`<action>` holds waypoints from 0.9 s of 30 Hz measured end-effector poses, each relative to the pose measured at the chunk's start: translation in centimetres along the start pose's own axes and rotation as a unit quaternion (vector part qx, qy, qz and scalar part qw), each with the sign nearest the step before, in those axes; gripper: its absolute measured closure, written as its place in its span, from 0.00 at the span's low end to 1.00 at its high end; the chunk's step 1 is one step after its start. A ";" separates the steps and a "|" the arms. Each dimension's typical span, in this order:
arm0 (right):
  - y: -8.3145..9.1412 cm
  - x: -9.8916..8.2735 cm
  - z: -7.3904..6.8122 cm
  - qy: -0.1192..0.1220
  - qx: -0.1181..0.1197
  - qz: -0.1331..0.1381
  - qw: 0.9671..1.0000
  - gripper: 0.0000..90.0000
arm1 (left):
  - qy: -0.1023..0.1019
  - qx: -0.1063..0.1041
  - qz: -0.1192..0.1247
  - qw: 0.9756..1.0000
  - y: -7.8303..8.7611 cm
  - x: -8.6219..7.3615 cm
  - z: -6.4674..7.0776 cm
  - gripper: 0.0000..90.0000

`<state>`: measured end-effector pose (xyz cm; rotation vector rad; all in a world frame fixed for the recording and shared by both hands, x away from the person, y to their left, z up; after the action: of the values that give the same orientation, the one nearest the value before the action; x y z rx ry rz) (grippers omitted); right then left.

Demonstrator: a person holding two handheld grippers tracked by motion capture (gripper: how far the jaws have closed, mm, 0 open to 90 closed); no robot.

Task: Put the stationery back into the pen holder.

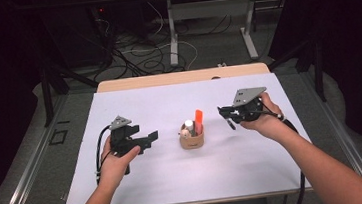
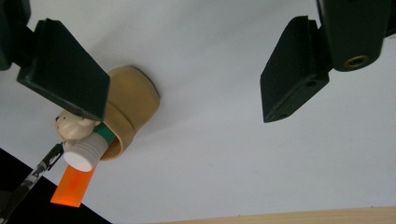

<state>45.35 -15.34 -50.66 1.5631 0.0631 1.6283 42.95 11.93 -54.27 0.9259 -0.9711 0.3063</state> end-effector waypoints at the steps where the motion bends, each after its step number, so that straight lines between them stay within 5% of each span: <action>1: 0.0 0.1 0.0 -0.001 0.000 0.004 1.000 0.89 | -0.001 -0.001 0.000 1.000 0.0 0.0 0.0 0.18; 11: 0.8 1.7 -0.4 -0.049 0.003 0.055 0.997 0.89 | -0.002 0.000 0.002 1.000 0.0 0.0 0.1 0.18; 27: 1.8 4.5 -1.1 -0.101 0.018 0.125 0.987 0.89 | -0.004 0.003 0.004 1.000 0.1 0.0 -0.1 0.18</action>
<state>44.14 -13.30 -46.34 1.8137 -0.2210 1.6552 42.96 12.03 -54.22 0.9302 -0.9807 0.3127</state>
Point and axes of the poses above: each handheld gripper's, and its own axes: y roughly backward along the jaws, x roughly out of its top, z roughly to its right, the point moved 10 cm from there along -y, roughly forward along the jaws
